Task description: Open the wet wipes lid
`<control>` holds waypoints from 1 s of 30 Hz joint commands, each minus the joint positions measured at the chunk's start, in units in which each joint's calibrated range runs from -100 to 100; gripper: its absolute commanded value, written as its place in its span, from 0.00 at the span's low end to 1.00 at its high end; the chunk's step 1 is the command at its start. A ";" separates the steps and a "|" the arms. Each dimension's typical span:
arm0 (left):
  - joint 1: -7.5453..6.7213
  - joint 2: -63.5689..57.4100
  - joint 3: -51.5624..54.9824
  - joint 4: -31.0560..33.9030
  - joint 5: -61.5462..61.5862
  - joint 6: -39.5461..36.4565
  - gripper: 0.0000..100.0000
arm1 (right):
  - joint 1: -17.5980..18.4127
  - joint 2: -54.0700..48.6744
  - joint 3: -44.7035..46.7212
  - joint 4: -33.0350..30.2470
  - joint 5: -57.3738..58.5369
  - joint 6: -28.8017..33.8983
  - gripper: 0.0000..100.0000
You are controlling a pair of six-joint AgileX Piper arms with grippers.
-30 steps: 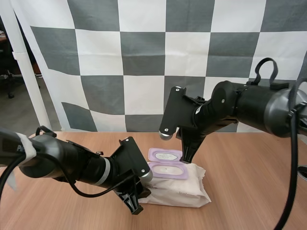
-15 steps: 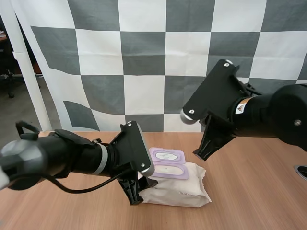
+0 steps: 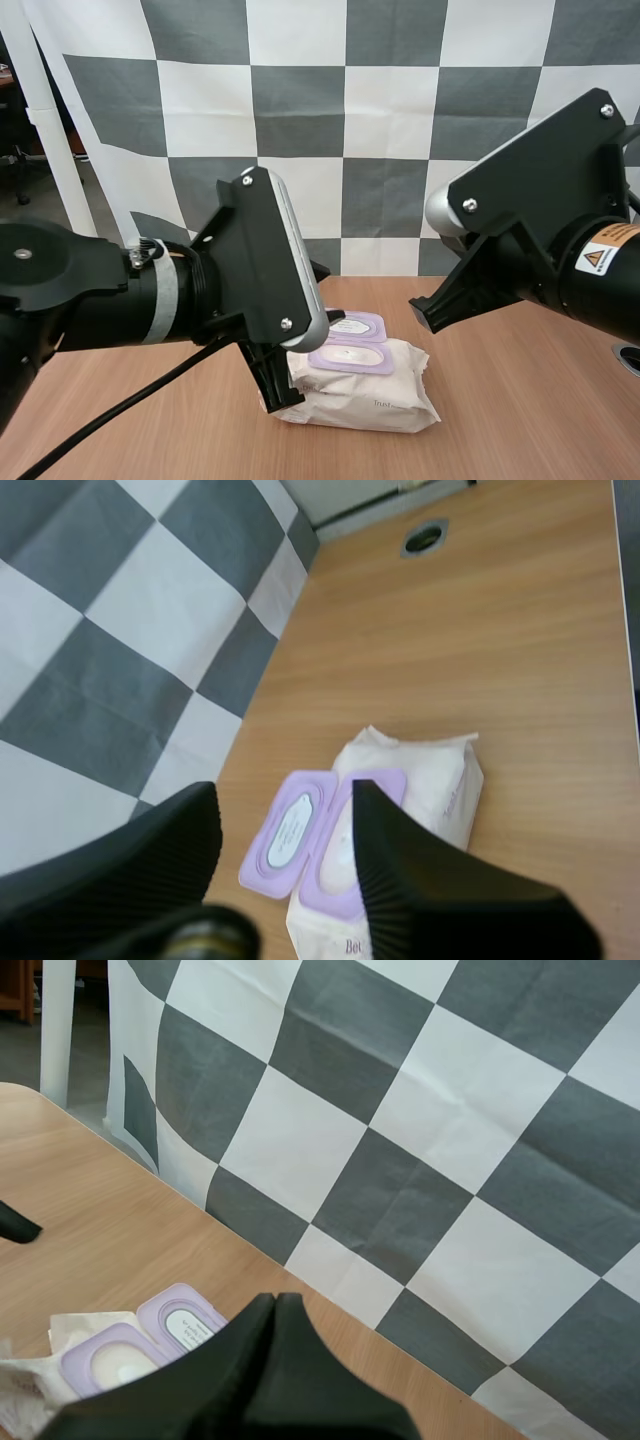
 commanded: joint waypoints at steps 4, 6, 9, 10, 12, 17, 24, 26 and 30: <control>-0.02 -2.24 -0.12 -1.75 -4.80 -8.53 0.00 | 0.00 -1.75 -0.08 -0.31 -1.26 0.18 0.00; -0.02 -2.24 -0.12 -0.95 -11.33 -12.28 0.00 | 0.00 -3.40 0.08 -0.36 -1.98 0.26 0.00; -0.02 -3.17 -0.12 1.44 -22.65 -18.74 0.00 | -0.41 -6.79 1.67 -1.28 -6.58 2.21 0.00; -0.02 -3.99 -0.12 2.53 -26.64 -20.79 0.00 | -0.51 -7.88 2.44 -1.89 -8.85 2.73 0.00; -0.02 -5.55 -0.12 5.48 -33.18 -24.38 0.00 | -0.73 -10.88 5.31 -3.81 -14.28 4.26 0.00; -0.02 -8.95 -0.12 15.36 -36.31 -32.86 0.00 | -0.80 -12.29 12.60 -8.32 -21.09 7.00 0.00; -0.02 -13.29 8.14 31.16 -59.98 -54.88 0.00 | -1.12 -12.29 22.03 -8.31 -42.92 12.00 0.00; -0.02 -14.27 14.14 37.08 -69.96 -59.39 0.00 | -1.38 -12.29 24.96 -8.31 -46.90 12.71 0.00; -0.02 -16.54 23.16 38.64 -80.00 -60.11 0.00 | -2.10 -12.29 29.79 -8.31 -49.15 14.79 0.00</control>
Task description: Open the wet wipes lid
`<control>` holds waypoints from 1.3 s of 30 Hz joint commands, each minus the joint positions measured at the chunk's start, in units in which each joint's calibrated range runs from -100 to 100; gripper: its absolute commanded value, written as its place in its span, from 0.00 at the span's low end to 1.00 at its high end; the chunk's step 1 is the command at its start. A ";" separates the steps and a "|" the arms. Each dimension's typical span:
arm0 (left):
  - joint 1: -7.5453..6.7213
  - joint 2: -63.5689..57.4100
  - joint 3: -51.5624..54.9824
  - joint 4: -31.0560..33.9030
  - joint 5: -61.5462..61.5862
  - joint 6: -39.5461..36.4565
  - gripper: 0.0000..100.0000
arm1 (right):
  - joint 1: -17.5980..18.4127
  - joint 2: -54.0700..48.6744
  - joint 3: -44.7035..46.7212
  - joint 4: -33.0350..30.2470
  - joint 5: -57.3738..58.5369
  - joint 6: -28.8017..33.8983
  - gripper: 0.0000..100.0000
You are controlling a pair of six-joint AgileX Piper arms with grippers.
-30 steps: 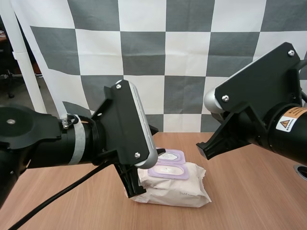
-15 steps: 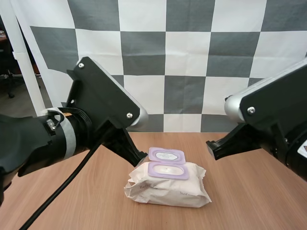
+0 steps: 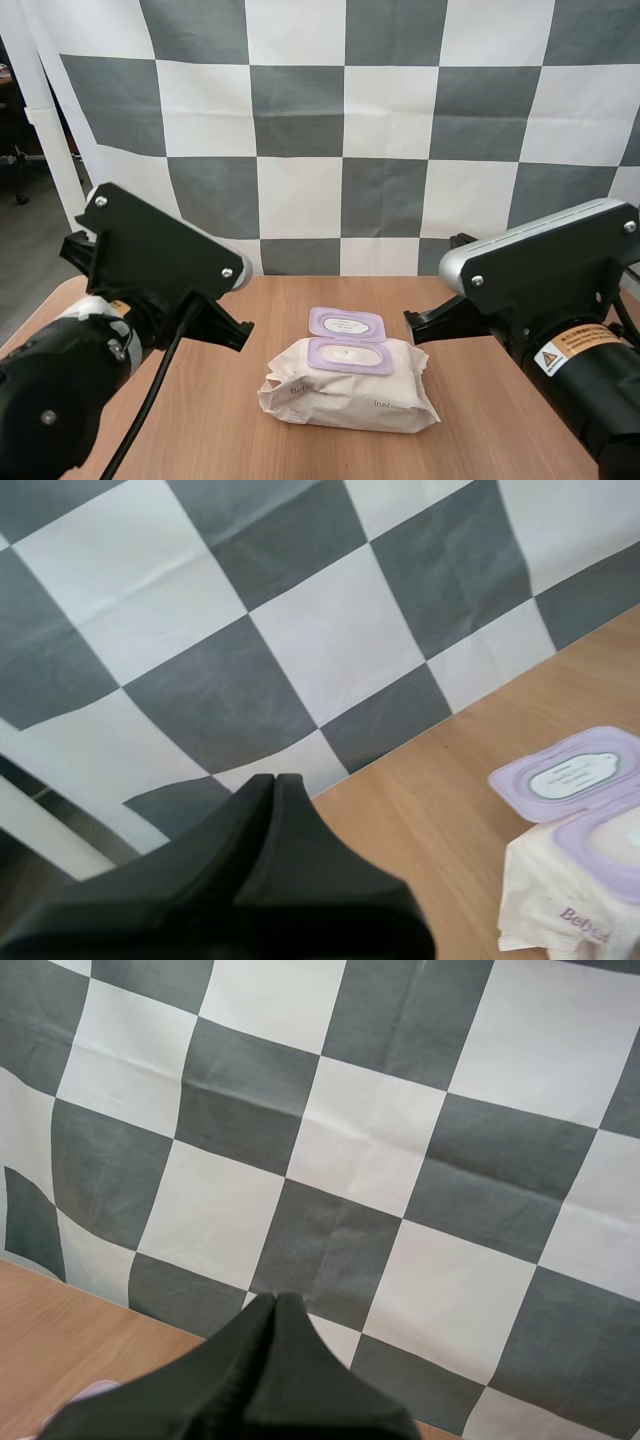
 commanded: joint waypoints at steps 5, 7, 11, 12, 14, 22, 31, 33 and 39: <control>-0.02 -3.49 15.28 6.30 -26.45 -16.37 0.00 | -1.54 0.00 10.39 -0.04 -10.06 3.57 0.00; -0.25 -5.60 17.17 6.30 -27.43 -16.37 0.00 | -1.97 0.00 13.71 -0.04 -13.55 3.66 0.00; -0.73 -10.74 21.22 6.53 -28.12 -16.37 0.00 | -2.78 0.00 18.82 -0.04 -18.33 3.66 0.00; -0.91 -12.55 22.11 6.70 -29.85 -16.37 0.00 | -2.99 0.00 18.82 -0.04 -18.95 3.70 0.00; -1.14 -15.13 22.11 6.70 -30.83 -16.45 0.00 | -3.26 0.00 18.82 0.48 -19.12 3.70 0.00; -1.29 -16.61 22.11 8.71 -18.50 -21.67 0.00 | -3.75 0.00 18.82 1.14 -12.95 7.14 0.00; -1.04 -16.61 22.11 27.05 -6.50 -44.11 0.00 | -4.83 0.00 18.82 1.14 3.54 12.67 0.00; -1.04 -16.61 22.11 32.02 -6.34 -50.47 0.00 | -4.92 0.00 18.82 0.89 5.86 13.60 0.00; -1.12 -16.61 22.11 40.45 -5.14 -60.96 0.00 | -5.22 0.00 18.82 0.37 6.73 13.79 0.00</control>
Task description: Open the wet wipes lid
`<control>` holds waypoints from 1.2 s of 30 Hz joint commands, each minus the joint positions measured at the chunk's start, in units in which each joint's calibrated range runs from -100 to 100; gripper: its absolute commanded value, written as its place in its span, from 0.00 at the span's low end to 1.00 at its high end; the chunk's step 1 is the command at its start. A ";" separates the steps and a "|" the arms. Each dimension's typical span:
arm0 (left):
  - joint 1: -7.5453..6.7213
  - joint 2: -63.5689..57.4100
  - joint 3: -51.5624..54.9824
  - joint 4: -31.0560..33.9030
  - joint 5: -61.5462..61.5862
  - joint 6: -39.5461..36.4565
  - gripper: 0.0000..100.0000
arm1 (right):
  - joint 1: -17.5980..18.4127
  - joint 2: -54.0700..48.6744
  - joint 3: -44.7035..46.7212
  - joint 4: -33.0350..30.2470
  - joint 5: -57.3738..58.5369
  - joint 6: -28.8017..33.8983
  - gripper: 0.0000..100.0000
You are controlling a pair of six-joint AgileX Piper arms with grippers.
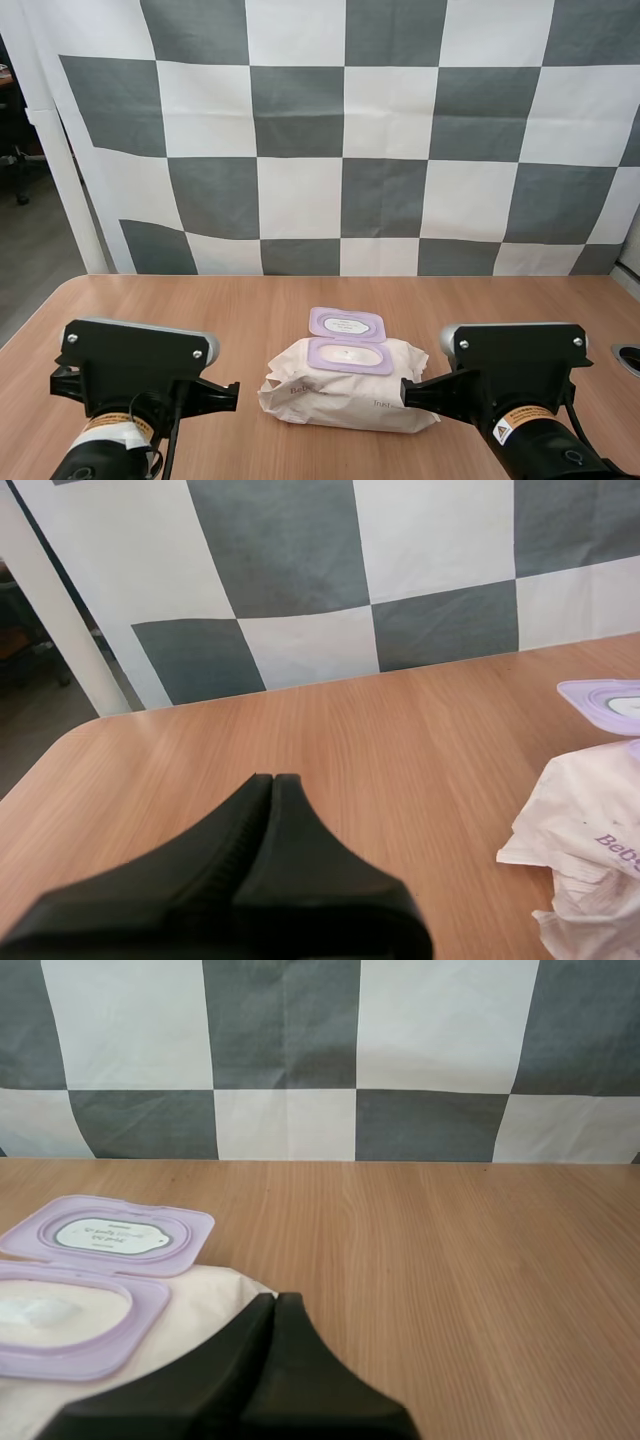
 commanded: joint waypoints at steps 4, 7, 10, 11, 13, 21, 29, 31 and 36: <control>-0.28 0.00 0.00 8.46 -0.24 -18.46 0.00 | 0.01 0.00 0.00 -0.28 0.60 0.02 0.00; -0.29 0.00 0.00 8.46 -1.00 -18.46 0.00 | 0.01 0.00 0.00 -0.28 0.74 0.02 0.00; -0.56 0.00 0.00 8.46 -1.00 -18.46 0.00 | 0.01 0.00 0.00 -0.28 0.74 0.02 0.00; -0.86 0.00 0.00 8.46 -1.00 -18.46 0.00 | 0.01 0.00 0.00 -0.18 0.71 0.02 0.00; -1.28 0.00 0.00 8.46 -1.00 -18.46 0.00 | 0.01 0.00 0.00 -0.18 0.71 0.02 0.00; -2.24 0.00 0.00 8.46 -1.00 -18.46 0.00 | 0.01 0.00 0.00 -0.18 0.71 0.02 0.00; -2.60 0.00 0.00 8.46 -1.00 -18.46 0.00 | 0.08 0.00 0.00 -0.18 0.43 0.02 0.00; -2.60 0.00 0.00 8.46 -1.00 -18.46 0.00 | 0.08 0.00 0.00 -0.18 0.43 0.02 0.00; -2.60 0.00 0.00 8.46 -1.00 -18.46 0.00 | 0.08 0.00 0.00 -0.18 0.43 0.02 0.00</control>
